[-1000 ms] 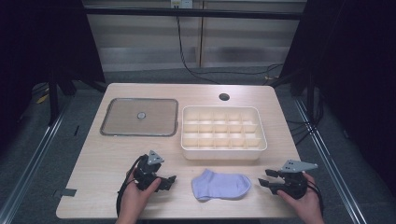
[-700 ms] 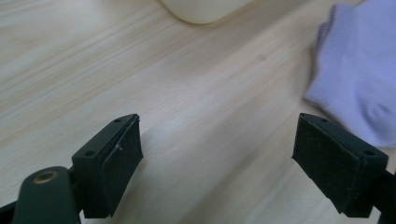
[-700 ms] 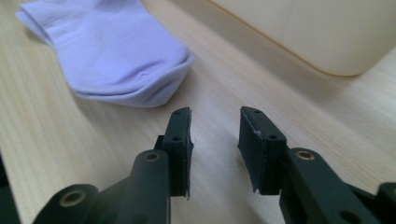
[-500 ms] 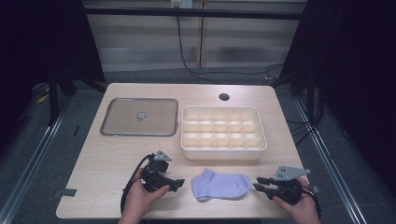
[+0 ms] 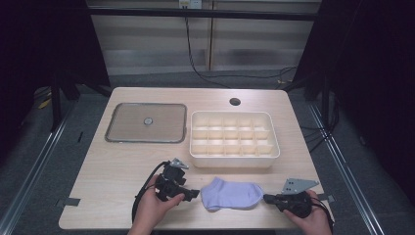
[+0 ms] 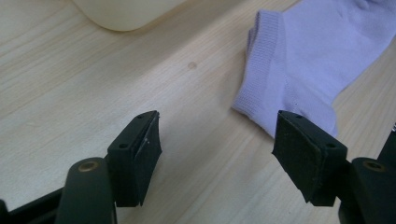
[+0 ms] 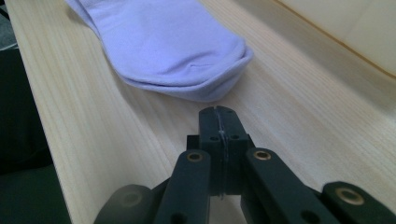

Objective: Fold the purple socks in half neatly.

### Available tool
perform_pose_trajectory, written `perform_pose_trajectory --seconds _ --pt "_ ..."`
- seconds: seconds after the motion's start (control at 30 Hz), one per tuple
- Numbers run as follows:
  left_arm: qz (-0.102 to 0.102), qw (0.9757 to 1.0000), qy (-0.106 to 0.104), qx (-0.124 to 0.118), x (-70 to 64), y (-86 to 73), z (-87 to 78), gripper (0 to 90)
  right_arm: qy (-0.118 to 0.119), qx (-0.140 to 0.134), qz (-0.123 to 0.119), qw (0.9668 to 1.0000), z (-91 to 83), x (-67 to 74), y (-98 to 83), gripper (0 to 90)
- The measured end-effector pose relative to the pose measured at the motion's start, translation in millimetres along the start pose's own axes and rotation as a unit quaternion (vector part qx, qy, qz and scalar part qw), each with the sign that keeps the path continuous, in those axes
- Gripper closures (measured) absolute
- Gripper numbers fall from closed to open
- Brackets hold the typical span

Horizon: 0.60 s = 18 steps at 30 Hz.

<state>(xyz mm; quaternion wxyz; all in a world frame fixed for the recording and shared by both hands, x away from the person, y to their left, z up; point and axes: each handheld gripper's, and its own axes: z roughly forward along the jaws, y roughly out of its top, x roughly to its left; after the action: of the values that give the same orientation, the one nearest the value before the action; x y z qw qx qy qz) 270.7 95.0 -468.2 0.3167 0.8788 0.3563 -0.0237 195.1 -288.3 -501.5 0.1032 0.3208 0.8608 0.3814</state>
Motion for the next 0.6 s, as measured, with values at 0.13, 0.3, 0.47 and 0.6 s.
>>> perform_pose_trajectory --seconds 0.13,0.3,0.47,0.6 --pt "0.001 1.0 0.005 0.001 -2.2 1.8 0.7 31.6 0.003 -0.005 0.005 1.0 0.2 -0.7 -1.1 90.0" --pt "0.004 0.9999 0.01 0.012 -6.8 2.4 3.8 32.8 0.003 -0.006 0.003 1.0 1.1 -0.1 -1.0 90.0" --pt "-0.003 0.9998 0.008 0.015 -8.9 5.8 5.4 37.0 0.005 -0.009 0.002 0.9999 2.4 0.0 -0.4 90.0" --pt "-0.011 0.9995 0.002 0.029 -9.3 7.7 10.4 40.3 0.013 -0.011 0.003 0.9998 4.9 -0.7 1.1 90.0"
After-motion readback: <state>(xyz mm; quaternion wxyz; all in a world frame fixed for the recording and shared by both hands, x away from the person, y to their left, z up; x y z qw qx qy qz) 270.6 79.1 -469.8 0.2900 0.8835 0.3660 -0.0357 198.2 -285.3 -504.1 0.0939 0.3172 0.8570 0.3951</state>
